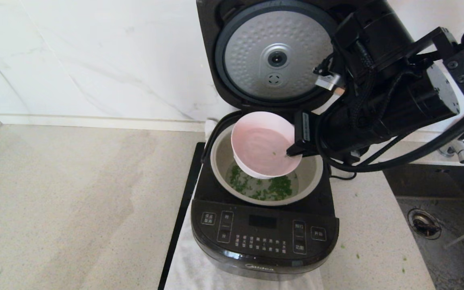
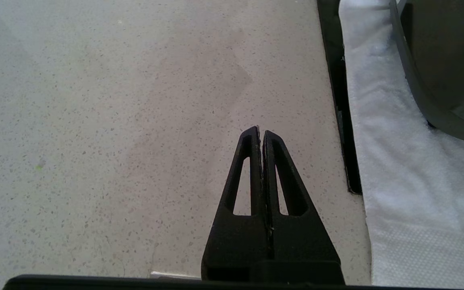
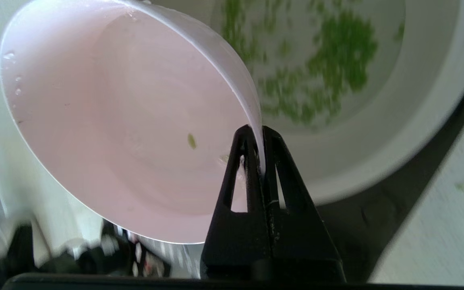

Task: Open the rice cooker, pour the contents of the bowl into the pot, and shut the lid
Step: Pour the water from the bowl into the rice cooker

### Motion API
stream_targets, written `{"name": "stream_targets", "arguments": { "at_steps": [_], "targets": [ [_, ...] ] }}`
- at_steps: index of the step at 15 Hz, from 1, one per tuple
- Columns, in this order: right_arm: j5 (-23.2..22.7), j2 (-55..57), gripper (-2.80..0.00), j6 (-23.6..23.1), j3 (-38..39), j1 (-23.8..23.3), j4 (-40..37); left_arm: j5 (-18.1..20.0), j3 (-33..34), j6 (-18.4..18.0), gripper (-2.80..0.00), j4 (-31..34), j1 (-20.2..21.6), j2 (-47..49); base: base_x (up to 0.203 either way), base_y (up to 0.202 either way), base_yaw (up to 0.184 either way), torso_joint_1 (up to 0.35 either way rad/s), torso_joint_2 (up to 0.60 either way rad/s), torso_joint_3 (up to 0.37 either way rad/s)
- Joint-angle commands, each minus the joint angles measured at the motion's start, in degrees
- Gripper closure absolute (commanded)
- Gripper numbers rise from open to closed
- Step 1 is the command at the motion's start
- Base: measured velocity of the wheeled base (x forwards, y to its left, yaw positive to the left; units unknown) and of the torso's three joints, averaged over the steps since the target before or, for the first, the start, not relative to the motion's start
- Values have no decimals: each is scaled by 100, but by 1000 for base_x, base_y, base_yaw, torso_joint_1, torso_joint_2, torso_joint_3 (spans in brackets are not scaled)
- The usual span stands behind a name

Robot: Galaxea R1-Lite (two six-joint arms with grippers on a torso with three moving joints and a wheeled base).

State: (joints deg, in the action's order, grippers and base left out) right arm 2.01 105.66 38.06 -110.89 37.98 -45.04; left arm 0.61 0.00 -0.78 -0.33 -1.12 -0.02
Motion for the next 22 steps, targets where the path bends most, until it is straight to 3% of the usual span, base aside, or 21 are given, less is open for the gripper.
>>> {"name": "stream_targets", "arguments": {
  "at_steps": [1,6,11,17,19,22],
  "targets": [
    [136,138,0,52,1,35,114,0,9,-1,0,-2,-2,-6,0,0,0,0,0,0],
    [775,402,0,256,14,34,769,0,9,-1,0,-2,-2,-6,0,0,0,0,0,0],
    [1081,433,0,319,18,34,1233,0,9,-1,0,-2,-2,-6,0,0,0,0,0,0],
    [2345,605,0,253,152,298,1389,0,9,-1,0,-2,-2,-6,0,0,0,0,0,0],
    [2484,539,0,50,452,401,1761,0,9,-1,0,-2,-2,-6,0,0,0,0,0,0],
    [3037,400,0,-506,1247,540,2964,0,9,-1,0,-2,-2,-6,0,0,0,0,0,0]
  ]
}}
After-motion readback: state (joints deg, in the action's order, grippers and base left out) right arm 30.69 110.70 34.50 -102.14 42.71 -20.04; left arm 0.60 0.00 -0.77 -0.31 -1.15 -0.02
